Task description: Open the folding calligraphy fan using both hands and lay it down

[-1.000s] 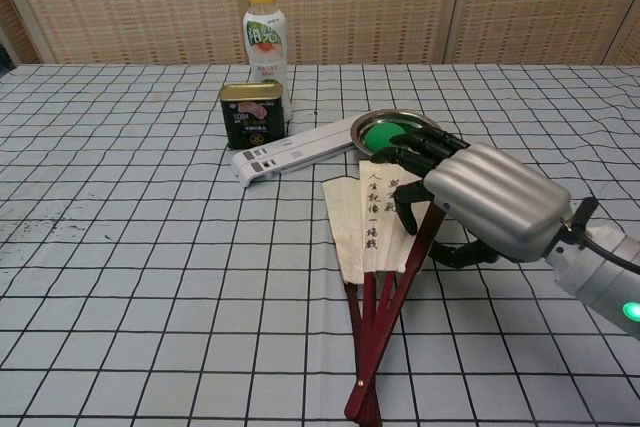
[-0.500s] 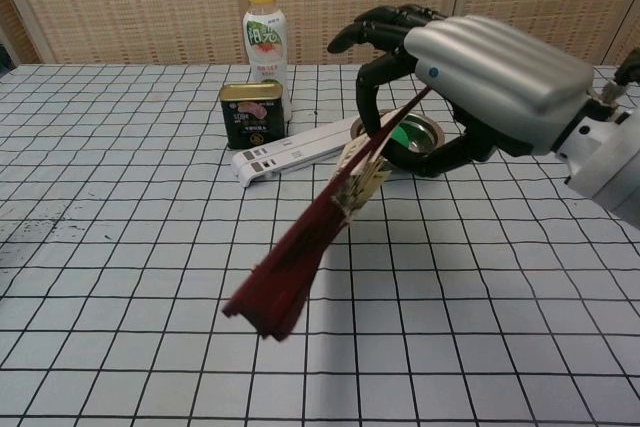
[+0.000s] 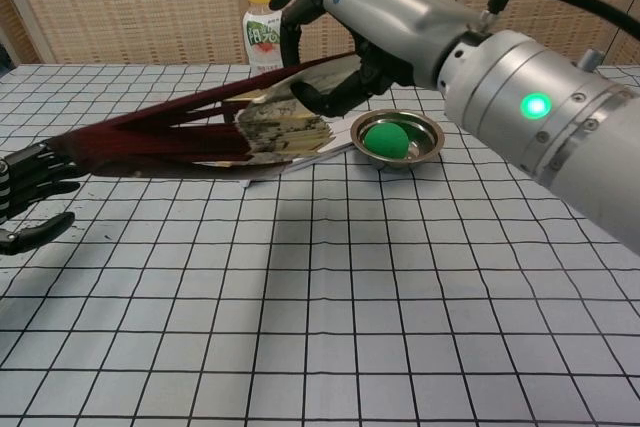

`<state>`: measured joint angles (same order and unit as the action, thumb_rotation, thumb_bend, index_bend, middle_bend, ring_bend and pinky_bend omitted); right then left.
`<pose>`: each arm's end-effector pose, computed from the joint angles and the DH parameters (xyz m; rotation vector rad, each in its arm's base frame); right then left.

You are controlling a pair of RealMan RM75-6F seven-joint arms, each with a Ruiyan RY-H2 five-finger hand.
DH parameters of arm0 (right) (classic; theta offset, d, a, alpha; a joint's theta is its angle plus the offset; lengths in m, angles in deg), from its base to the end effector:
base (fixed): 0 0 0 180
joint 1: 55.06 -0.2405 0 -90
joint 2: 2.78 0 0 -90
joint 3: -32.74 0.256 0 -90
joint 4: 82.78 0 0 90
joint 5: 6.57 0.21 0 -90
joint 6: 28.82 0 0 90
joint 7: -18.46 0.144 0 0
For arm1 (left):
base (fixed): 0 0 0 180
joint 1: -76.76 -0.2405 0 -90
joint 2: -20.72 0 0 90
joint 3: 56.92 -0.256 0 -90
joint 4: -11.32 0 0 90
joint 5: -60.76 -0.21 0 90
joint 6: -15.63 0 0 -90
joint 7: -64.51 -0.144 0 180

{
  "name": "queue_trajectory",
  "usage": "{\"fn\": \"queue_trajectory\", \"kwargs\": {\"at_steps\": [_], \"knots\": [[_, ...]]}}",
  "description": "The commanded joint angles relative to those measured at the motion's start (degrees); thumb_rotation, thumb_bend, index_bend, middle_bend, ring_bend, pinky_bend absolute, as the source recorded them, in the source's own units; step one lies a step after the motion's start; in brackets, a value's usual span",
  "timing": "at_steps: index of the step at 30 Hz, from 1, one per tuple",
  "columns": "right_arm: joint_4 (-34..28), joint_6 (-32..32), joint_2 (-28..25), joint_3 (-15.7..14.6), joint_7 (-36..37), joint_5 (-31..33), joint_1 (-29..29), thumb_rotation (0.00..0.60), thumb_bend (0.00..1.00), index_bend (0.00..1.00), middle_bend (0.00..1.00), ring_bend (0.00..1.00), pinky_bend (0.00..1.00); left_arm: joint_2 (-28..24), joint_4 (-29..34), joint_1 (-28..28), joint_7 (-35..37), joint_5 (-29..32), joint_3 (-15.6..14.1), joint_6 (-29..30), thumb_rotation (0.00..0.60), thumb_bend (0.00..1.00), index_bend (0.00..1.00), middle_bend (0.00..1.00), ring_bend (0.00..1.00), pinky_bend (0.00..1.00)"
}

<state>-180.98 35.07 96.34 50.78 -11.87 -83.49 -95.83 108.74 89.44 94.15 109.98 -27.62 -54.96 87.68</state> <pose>-0.0235 -0.2907 -0.0179 1.8449 -0.7897 1.3960 -0.2623 0.2345 0.0081 -1.2487 -1.7721 -1.5216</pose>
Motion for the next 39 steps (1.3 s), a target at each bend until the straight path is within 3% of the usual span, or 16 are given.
{"fn": "queue_trajectory", "kwargs": {"at_steps": [1, 12, 23, 25, 28, 33, 36, 39], "knots": [[0.6, -1.1, 3.4, 2.1, -2.5, 4.0, -2.6, 0.6, 0.71, 0.75, 0.11, 0.0, 0.0, 1.2, 1.1, 0.7, 1.1, 1.2, 0.8, -1.1, 0.6, 0.41, 0.0, 0.0, 0.0, 0.01], [5.2, -0.3, 11.4, 6.6, -6.6, 12.1, -9.2, 0.6, 0.71, 0.75, 0.11, 0.0, 0.0, 4.7, 4.4, 1.6, 2.0, -0.4, 0.2, -0.1, 0.6, 0.41, 0.0, 0.0, 0.0, 0.01], [9.8, 0.5, 15.2, 7.6, -5.0, 15.4, -12.3, 0.6, 0.71, 0.75, 0.11, 0.0, 0.0, 9.8, 6.3, 2.0, -1.8, 3.6, 3.8, 1.5, 0.6, 0.41, 0.01, 0.0, 0.0, 0.01], [10.2, 0.5, 15.5, 7.7, -4.5, 15.6, -12.6, 0.6, 0.71, 0.75, 0.11, 0.0, 0.0, 10.6, 6.3, 1.7, -2.3, 4.1, 4.0, 1.9, 0.6, 0.41, 0.08, 0.0, 0.0, 0.01], [10.3, 0.7, 15.5, 7.7, -3.8, 15.8, -12.9, 0.6, 0.71, 0.75, 0.11, 0.0, 0.0, 11.9, 5.9, 1.5, -3.9, 5.8, 4.9, 2.0, 0.6, 0.44, 0.31, 0.0, 0.0, 0.01], [9.2, 1.3, 14.5, 7.5, -2.9, 15.7, -12.8, 0.6, 0.71, 0.75, 0.11, 0.0, 0.0, 14.9, 5.4, 0.3, -7.2, 8.9, 7.0, 4.5, 0.6, 0.64, 0.66, 0.04, 0.0, 0.03], [8.4, 1.7, 13.5, 7.6, -2.6, 15.7, -12.6, 0.6, 0.71, 0.75, 0.11, 0.0, 0.0, 16.9, 5.7, -0.4, -9.8, 11.1, 9.2, 6.5, 0.6, 0.7, 0.73, 0.1, 0.0, 0.05], [7.4, 2.0, 12.2, 7.5, -2.5, 15.9, -12.3, 0.6, 0.71, 0.75, 0.11, 0.0, 0.0, 18.0, 5.1, -0.5, -11.4, 11.0, 10.2, 8.0, 0.6, 0.7, 0.74, 0.12, 0.0, 0.05]]}}
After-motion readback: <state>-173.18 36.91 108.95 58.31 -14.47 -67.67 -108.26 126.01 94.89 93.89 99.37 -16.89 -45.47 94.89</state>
